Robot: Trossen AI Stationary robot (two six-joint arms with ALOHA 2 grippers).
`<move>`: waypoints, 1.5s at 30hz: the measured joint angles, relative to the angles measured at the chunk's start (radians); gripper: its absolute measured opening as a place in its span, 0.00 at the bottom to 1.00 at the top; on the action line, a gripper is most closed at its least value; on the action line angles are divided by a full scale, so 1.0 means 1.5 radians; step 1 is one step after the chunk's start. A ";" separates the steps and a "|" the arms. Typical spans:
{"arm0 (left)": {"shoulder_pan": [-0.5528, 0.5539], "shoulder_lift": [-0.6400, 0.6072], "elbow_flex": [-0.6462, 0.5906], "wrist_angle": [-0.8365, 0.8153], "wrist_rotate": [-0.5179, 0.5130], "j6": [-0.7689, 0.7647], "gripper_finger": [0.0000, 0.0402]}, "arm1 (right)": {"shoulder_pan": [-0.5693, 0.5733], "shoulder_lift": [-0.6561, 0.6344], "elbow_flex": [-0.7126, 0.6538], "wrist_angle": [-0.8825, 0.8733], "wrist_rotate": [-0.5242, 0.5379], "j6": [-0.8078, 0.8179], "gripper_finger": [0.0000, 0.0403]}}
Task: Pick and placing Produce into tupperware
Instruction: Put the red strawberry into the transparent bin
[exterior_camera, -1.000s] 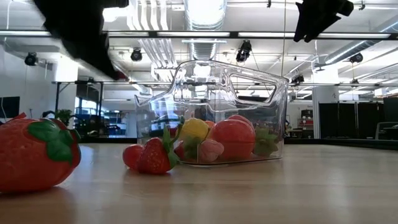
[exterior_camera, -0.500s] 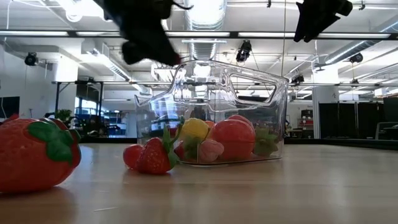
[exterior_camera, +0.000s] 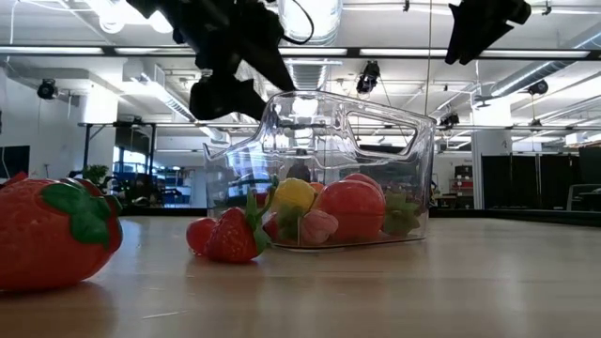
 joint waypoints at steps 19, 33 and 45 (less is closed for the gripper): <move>-0.337 -0.008 0.000 -0.094 0.006 -0.003 0.45 | 0.000 0.000 -0.042 0.003 0.001 0.000 0.59; -0.362 0.177 0.154 -0.173 -0.065 0.065 0.43 | 0.000 0.000 -0.071 0.008 -0.006 0.011 0.59; -0.344 0.188 0.169 -0.113 -0.077 0.019 0.43 | 0.000 0.000 -0.072 0.008 0.002 -0.003 0.59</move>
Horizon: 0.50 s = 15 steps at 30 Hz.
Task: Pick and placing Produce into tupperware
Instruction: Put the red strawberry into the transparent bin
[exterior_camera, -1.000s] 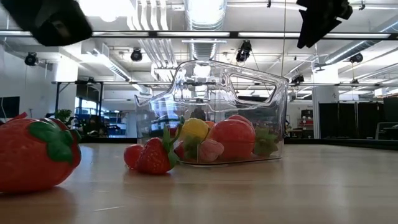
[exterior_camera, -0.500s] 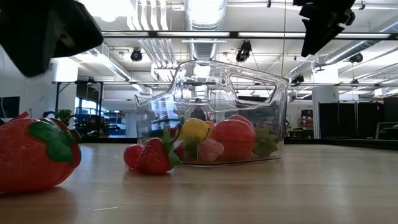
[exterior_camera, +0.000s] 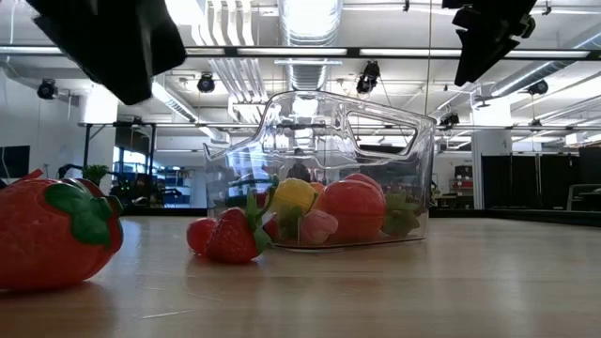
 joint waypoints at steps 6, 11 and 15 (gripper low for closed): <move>0.003 0.001 -0.002 -0.021 -0.013 -0.017 0.43 | 0.000 0.000 0.000 0.000 0.000 0.000 0.59; 0.005 -0.005 -0.002 -0.109 -0.014 -0.054 0.49 | 0.000 0.000 -0.001 0.000 0.000 0.000 0.59; 0.005 -0.005 -0.002 -0.116 -0.014 -0.055 0.61 | 0.000 0.000 -0.004 -0.001 0.000 -0.002 0.59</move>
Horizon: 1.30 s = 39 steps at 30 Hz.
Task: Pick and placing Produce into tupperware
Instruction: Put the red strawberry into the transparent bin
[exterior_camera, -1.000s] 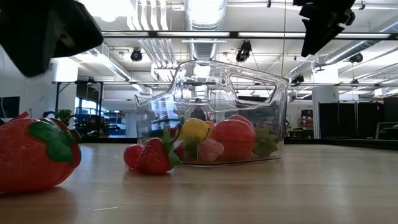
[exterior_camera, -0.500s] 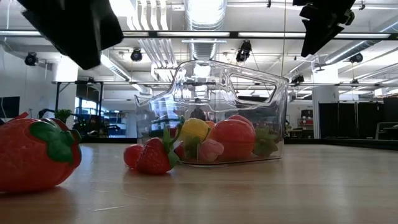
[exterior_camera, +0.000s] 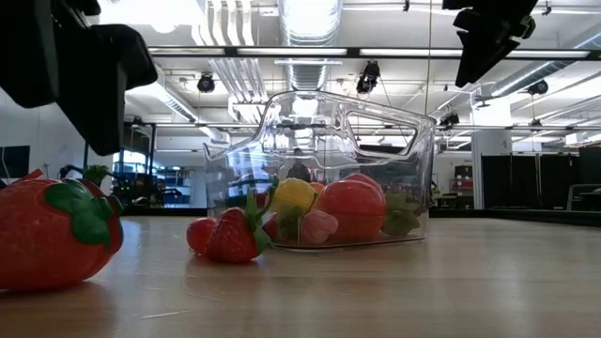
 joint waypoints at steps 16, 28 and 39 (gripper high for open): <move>-0.018 0.005 -0.001 0.013 -0.001 0.083 0.74 | 0.000 0.000 -0.003 0.001 0.000 0.003 0.59; -0.019 0.060 -0.001 0.035 0.014 0.196 0.74 | 0.000 0.000 -0.003 0.000 0.000 0.003 0.59; -0.019 0.075 0.002 0.061 -0.036 0.175 0.74 | 0.000 0.000 -0.004 -0.001 -0.001 0.002 0.59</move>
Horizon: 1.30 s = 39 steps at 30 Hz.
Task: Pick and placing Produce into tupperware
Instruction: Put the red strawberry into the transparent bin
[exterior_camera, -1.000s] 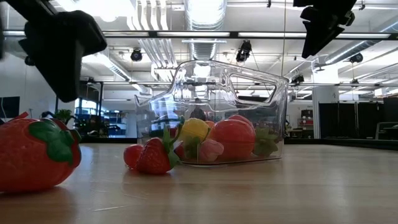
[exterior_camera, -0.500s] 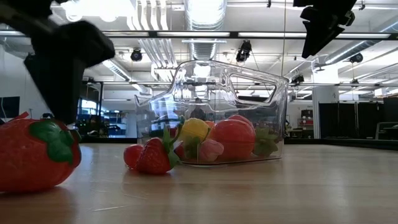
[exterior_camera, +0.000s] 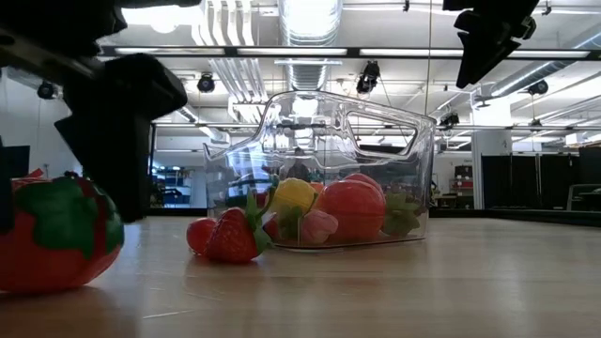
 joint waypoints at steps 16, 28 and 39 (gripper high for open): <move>0.000 0.030 0.000 0.012 0.002 0.006 0.70 | 0.000 0.000 0.000 -0.004 -0.001 -0.018 0.59; 0.000 0.029 0.000 0.004 0.005 0.005 0.47 | 0.000 0.000 0.000 -0.003 0.000 -0.022 0.59; 0.004 -0.049 0.001 -0.105 0.011 -0.001 0.46 | 0.000 0.000 0.000 -0.002 0.000 -0.029 0.59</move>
